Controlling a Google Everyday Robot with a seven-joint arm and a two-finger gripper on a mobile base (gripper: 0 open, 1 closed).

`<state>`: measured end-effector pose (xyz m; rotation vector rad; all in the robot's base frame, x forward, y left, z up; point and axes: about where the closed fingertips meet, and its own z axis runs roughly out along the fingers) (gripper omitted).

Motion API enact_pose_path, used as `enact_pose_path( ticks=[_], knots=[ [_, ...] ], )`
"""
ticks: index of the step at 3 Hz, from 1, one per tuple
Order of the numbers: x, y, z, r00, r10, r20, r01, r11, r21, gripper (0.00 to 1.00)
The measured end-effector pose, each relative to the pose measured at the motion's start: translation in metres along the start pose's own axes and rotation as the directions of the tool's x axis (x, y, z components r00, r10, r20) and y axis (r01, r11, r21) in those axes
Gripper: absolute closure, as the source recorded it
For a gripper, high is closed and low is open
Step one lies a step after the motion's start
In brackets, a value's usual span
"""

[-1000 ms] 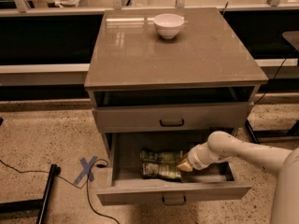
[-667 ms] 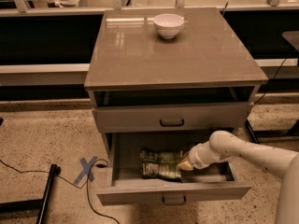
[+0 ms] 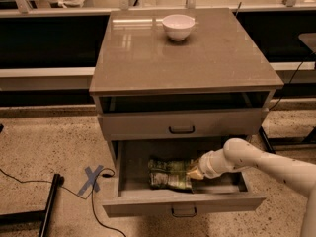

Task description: Pick green jalapeno chip bag from middle drawer and place on counter

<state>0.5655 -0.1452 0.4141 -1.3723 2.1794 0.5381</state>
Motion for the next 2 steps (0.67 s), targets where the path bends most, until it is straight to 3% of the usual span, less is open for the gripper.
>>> enact_pose_path(
  ticks=[2],
  knots=[
    [-0.0125, 0.0026, 0.0029, 0.999, -0.033, 0.027, 0.034, 0.9994, -0.010, 0.12]
  ],
)
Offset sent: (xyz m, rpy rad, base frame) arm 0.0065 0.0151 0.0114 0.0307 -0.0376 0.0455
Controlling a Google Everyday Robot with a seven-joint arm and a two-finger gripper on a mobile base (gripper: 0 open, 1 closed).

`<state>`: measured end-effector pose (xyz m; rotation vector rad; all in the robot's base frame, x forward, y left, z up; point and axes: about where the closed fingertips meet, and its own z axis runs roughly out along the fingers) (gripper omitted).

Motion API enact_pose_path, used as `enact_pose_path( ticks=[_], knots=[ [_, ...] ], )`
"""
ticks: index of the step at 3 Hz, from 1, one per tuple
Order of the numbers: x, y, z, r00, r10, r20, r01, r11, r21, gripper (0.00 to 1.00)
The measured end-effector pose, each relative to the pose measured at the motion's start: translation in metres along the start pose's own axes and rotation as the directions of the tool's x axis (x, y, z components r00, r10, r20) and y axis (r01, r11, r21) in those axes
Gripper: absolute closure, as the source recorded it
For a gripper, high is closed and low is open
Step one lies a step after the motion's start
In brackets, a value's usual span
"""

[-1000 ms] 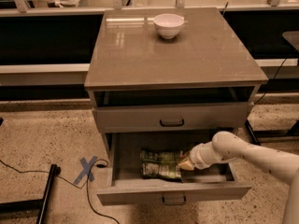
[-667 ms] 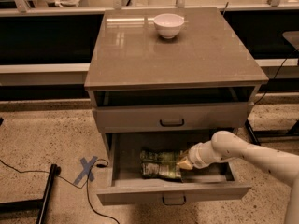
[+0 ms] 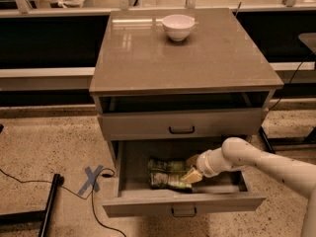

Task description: Pick green jalapeno chip bag from middle drawer and place on counter

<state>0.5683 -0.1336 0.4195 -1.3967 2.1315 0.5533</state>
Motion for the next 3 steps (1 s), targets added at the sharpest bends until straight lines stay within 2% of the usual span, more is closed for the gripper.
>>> enact_pose_path(
  ticks=[2, 3],
  knots=[
    [-0.008, 0.004, 0.008, 1.000, -0.023, 0.004, 0.023, 0.9994, -0.026, 0.26],
    [-0.011, 0.006, 0.014, 0.999, -0.036, 0.001, 0.036, 0.9985, -0.041, 0.28]
  ],
)
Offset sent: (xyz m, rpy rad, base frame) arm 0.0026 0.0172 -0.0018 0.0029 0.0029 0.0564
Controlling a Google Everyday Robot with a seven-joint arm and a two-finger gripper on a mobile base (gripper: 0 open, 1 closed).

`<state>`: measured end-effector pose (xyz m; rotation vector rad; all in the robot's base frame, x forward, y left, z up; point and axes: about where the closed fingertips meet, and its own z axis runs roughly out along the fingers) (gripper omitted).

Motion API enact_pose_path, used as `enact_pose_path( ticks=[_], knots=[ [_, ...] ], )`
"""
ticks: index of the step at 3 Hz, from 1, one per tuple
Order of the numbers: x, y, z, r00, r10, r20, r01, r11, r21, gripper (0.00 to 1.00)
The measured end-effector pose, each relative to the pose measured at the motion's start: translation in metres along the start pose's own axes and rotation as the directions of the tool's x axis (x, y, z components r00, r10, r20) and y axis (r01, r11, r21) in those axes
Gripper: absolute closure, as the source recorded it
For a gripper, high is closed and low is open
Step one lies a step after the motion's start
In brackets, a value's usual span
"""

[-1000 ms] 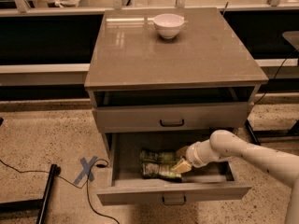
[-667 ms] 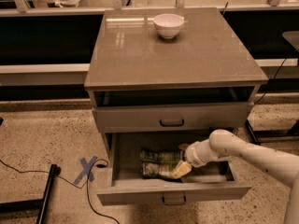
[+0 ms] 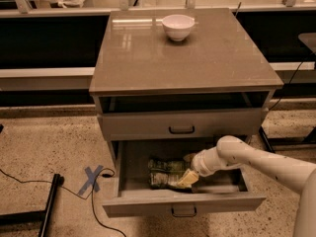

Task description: Pick green jalapeno chip bag from middle drawer and place on counter

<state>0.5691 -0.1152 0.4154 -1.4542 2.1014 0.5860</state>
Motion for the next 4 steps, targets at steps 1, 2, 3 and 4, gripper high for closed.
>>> enact_pose_path(
  ticks=[1, 2, 3, 4],
  knots=[
    [-0.005, 0.004, 0.009, 1.000, -0.021, -0.005, 0.021, 0.9995, -0.022, 0.28],
    [-0.009, 0.007, 0.017, 0.999, -0.039, -0.010, 0.038, 0.9985, -0.039, 0.14],
    [-0.013, 0.009, 0.024, 0.998, -0.055, -0.018, 0.054, 0.9971, -0.054, 0.15],
    [-0.014, 0.012, 0.029, 0.997, -0.069, -0.027, 0.068, 0.9959, -0.060, 0.18]
  ],
)
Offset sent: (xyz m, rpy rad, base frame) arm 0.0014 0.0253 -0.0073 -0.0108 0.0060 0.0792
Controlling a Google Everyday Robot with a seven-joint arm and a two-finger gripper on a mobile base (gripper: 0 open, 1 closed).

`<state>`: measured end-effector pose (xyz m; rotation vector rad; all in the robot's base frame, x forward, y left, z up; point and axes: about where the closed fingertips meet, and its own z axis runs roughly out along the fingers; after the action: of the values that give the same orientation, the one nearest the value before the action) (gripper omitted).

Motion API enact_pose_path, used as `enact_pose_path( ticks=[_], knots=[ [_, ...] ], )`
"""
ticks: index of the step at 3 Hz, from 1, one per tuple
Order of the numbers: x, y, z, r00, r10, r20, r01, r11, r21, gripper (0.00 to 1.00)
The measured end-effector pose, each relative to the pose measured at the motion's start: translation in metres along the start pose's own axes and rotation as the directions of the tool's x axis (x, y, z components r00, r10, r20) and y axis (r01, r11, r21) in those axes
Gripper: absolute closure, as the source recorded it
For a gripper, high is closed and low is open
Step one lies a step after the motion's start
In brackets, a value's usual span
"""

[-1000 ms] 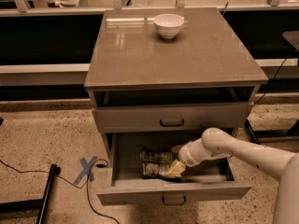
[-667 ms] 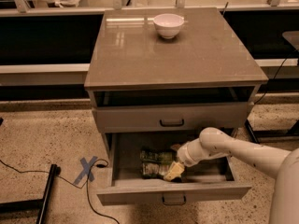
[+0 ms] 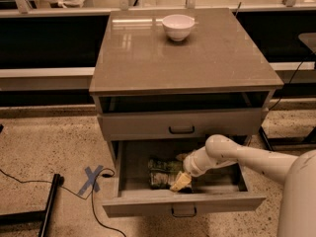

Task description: Pick green jalapeno chip bag from middle drawer and place on counter

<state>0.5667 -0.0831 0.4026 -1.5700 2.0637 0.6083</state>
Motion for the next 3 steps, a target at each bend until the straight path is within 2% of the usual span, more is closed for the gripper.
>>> enact_pose_path(
  ticks=[1, 3],
  knots=[
    [0.003, 0.002, 0.006, 1.000, -0.011, -0.009, 0.011, 0.9999, -0.001, 0.20],
    [0.019, 0.005, 0.016, 0.998, -0.040, -0.045, 0.041, 0.9988, 0.026, 0.36]
  ],
)
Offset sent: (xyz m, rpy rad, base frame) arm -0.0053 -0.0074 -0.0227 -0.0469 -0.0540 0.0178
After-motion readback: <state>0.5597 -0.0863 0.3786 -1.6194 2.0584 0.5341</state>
